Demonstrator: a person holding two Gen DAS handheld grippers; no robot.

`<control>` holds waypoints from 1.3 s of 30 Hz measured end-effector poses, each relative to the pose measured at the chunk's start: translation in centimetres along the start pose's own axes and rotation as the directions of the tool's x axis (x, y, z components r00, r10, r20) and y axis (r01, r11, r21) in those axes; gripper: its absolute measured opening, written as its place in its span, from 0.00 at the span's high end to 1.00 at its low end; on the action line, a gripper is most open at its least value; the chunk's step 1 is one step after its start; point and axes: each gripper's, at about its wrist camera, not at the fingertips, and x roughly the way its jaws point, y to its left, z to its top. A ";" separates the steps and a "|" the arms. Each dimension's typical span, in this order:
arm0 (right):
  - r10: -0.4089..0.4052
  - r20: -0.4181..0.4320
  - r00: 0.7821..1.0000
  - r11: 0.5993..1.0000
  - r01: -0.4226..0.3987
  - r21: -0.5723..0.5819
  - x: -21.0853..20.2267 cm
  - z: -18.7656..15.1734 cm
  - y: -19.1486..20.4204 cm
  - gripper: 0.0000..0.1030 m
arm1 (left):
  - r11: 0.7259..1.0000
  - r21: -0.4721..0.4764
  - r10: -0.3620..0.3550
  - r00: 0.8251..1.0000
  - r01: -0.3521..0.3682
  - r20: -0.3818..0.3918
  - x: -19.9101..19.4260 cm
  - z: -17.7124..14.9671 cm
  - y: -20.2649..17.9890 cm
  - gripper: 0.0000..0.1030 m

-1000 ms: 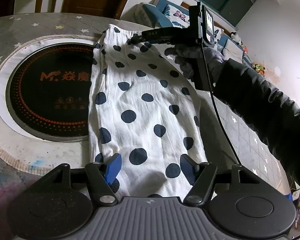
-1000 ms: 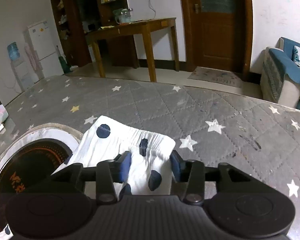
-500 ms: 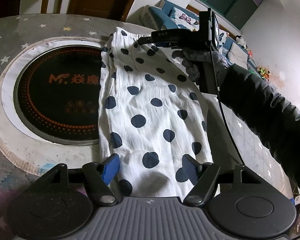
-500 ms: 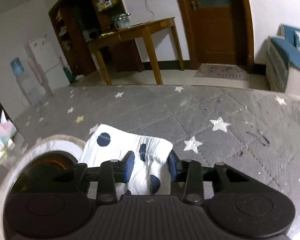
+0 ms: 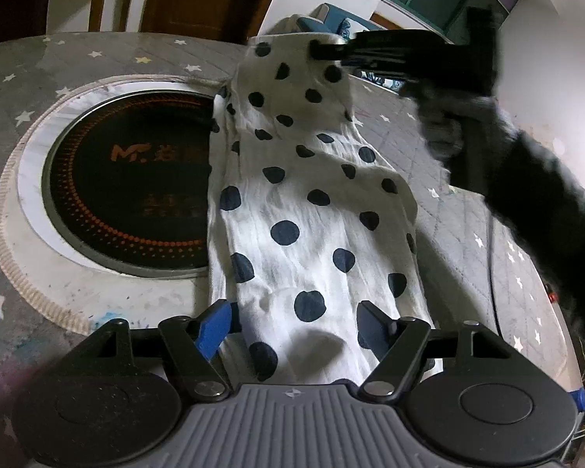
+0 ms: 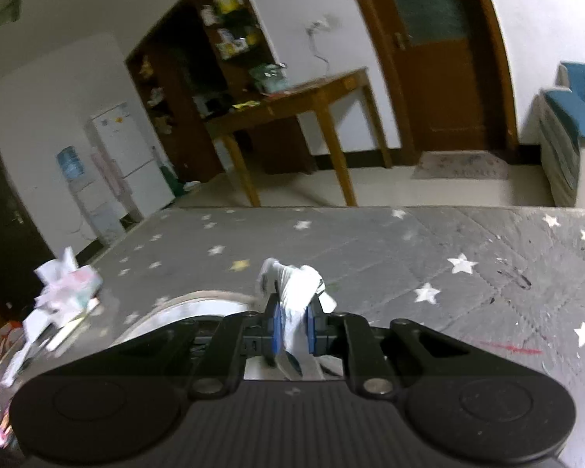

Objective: Fold clothes
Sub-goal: 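Lift the waistband with the right tool and fold it over the trousers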

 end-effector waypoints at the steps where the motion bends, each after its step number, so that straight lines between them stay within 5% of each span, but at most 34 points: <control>1: 0.008 0.003 1.000 1.000 -0.008 -0.008 -0.8 -0.1 0.6 0.89 | 1.000 -0.002 0.004 1.000 -0.004 0.006 -0.2 -0.1 0.1 0.26; 23: 0.237 -0.025 0.971 0.970 -0.238 -0.055 -18.9 -13.2 14.9 0.90 | 0.994 -0.069 0.091 0.990 -0.084 0.104 -5.5 -3.5 3.1 0.22; 34: 0.199 -0.155 0.968 0.941 -0.233 -0.246 -22.0 -18.5 17.9 0.89 | 0.992 -0.089 0.101 0.981 -0.087 0.164 -7.8 -3.7 3.7 0.21; 39: 0.180 -0.229 0.956 0.927 -0.244 -0.287 -22.2 -20.5 18.4 0.74 | 0.993 -0.085 0.095 0.977 -0.080 0.192 -8.8 -3.4 3.5 0.21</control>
